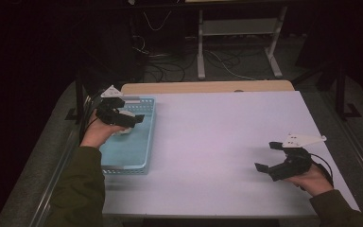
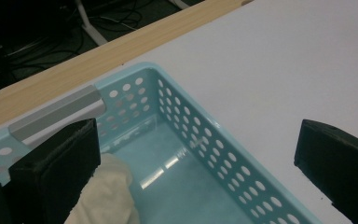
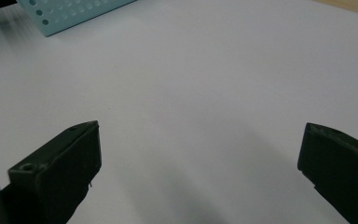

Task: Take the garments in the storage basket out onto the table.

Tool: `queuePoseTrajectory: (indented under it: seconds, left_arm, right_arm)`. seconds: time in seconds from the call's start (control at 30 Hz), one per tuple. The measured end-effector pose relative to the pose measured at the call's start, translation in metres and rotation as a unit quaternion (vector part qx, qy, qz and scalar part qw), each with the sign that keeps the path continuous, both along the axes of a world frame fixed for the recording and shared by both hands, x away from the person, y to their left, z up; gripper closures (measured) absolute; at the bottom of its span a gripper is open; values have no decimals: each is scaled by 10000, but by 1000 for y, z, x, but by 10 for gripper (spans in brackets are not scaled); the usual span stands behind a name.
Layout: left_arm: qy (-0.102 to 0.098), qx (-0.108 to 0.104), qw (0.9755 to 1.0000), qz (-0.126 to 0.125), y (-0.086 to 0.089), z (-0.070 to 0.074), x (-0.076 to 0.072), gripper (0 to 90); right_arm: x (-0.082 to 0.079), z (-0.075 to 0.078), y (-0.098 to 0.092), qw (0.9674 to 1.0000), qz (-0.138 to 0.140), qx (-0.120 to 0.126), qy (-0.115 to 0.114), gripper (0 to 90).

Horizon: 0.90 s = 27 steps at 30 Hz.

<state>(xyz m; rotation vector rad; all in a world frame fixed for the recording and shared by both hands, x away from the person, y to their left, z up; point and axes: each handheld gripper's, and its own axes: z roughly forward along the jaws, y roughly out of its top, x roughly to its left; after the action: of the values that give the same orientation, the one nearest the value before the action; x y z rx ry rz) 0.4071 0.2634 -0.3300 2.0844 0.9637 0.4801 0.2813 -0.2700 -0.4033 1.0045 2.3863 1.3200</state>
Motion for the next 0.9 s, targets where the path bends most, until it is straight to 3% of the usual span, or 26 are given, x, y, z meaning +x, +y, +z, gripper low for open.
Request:
queuePoseTrajectory:
  seconds: [0.9]
  left_arm:
    - [64, 20, 9981, 618, 14, -8, 17, 0]
  right_arm:
    - [0, 0, 0, 10000, -1, -8, 0, 0]
